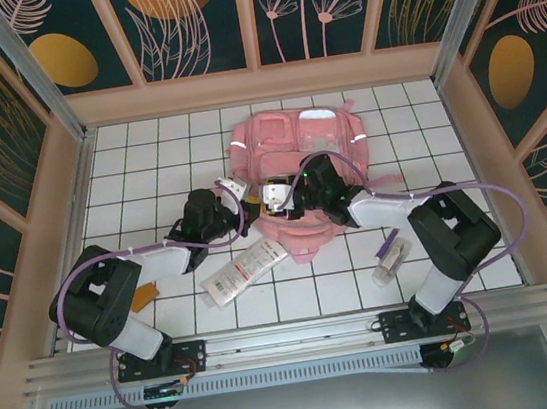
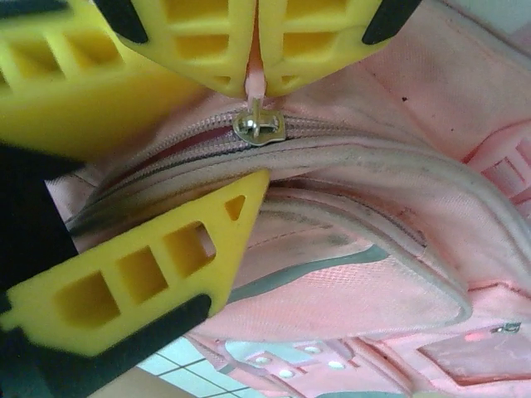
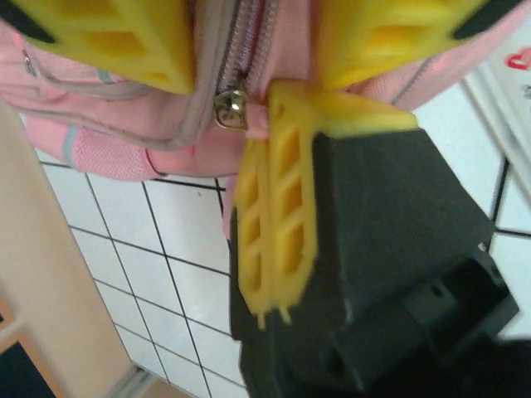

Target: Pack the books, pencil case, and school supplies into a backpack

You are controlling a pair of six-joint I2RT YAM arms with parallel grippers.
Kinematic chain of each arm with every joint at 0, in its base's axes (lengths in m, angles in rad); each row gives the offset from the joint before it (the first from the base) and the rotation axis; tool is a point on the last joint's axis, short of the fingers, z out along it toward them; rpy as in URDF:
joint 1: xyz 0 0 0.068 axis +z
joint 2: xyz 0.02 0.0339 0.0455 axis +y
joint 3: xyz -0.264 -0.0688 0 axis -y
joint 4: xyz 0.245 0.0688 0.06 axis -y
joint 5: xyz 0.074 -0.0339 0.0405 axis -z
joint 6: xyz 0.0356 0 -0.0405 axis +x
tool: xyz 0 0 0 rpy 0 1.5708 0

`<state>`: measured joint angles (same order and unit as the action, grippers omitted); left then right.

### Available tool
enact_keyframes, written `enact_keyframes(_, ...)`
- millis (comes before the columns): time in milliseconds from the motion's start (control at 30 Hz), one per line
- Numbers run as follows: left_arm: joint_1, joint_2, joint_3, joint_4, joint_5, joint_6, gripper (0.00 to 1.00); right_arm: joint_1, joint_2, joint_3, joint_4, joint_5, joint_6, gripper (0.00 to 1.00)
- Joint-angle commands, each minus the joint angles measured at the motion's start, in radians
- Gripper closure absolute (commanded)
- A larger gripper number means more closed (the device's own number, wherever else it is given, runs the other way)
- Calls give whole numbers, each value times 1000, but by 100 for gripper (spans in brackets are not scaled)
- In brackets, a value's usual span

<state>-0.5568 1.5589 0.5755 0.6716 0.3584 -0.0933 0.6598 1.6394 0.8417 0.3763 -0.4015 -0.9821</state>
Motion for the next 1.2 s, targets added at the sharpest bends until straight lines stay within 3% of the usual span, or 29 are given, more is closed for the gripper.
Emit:
enact_keyframes(0, -2, -32, 24, 17, -89, -7, 100, -15, 8, 32, -74, 151, -74, 82)
enact_keyframes(67, 3, -33, 20, -18, -165, 7, 100, -23, -12, 26, -94, 127, -119, 98)
enact_keyframes(100, 9, -35, 11, -16, -195, 8, 100, -25, -26, 13, -99, 108, -154, 100)
enact_keyframes(233, 88, -47, -32, 62, -260, -27, 100, -40, -100, -41, -155, -88, -285, 100)
enact_keyframes(333, 156, -20, -10, 59, -267, -21, 100, -34, -127, -53, -144, -148, -287, 100)
enact_keyframes(500, 216, 62, 80, 17, -277, 2, 100, -32, -157, -36, -223, -181, -349, 100)
enact_keyframes(900, 263, 271, 307, -111, -352, -43, 100, -26, -193, -43, -208, -252, -348, 100)
enact_keyframes(967, 263, 268, 304, -109, -370, -40, 92, -26, -193, -51, -171, -243, -315, 100)
enact_keyframes(1000, 263, 258, 297, -104, -368, -29, 89, -25, -191, -59, -129, -235, -279, 97)
enact_keyframes(1067, 262, 217, 242, -26, -292, 7, 81, -30, -190, -85, -10, -221, -167, 68)
enact_keyframes(1133, 263, 165, 184, 59, -164, 65, 69, -43, -194, -102, 100, -227, -54, 55)
enact_keyframes(1167, 264, 146, 171, 71, -86, 100, 65, -50, -197, -114, 177, -224, 34, 43)
